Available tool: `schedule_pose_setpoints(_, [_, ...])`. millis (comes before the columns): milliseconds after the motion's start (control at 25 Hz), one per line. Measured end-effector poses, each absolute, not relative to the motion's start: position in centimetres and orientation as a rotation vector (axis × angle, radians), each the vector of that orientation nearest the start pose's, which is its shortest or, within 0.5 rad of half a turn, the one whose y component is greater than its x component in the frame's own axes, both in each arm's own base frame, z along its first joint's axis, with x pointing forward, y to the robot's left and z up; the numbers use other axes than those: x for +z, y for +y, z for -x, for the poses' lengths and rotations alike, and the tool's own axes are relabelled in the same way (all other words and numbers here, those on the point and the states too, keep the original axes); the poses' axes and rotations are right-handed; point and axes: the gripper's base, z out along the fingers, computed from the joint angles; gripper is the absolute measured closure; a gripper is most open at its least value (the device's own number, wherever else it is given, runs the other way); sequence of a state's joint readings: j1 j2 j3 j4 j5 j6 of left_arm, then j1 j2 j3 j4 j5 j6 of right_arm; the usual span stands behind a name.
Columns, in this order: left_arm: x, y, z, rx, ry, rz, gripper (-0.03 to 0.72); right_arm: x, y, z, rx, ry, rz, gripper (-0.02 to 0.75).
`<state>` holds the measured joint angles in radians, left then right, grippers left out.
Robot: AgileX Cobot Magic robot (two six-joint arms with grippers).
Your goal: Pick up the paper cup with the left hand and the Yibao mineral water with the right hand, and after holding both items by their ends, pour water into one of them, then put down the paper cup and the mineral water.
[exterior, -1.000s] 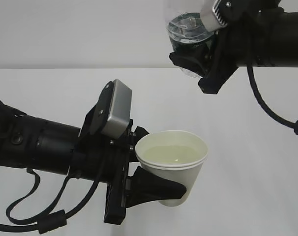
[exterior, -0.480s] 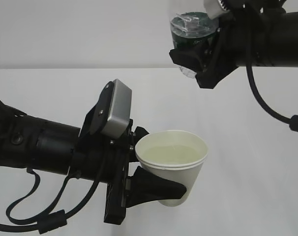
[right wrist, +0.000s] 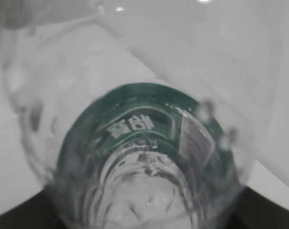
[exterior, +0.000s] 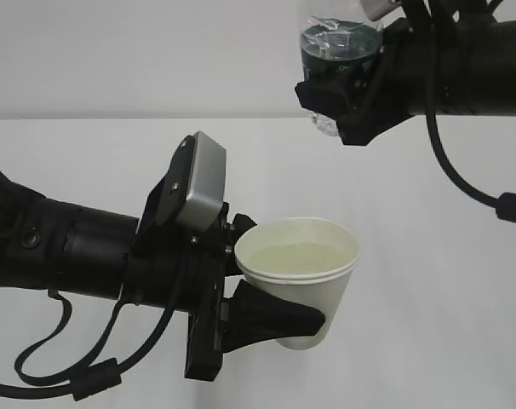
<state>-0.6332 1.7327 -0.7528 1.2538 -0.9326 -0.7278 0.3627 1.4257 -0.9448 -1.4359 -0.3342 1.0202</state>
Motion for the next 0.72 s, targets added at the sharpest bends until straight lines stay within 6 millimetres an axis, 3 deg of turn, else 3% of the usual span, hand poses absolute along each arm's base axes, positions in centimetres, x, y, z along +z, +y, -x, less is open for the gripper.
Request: schedule_pose_setpoints(720, [18.6,-23.9,-21.0,-1.072,1.488,-1.384,0.288,29.9,12.7,-29.5,0.156,1.777,0.782,0.311])
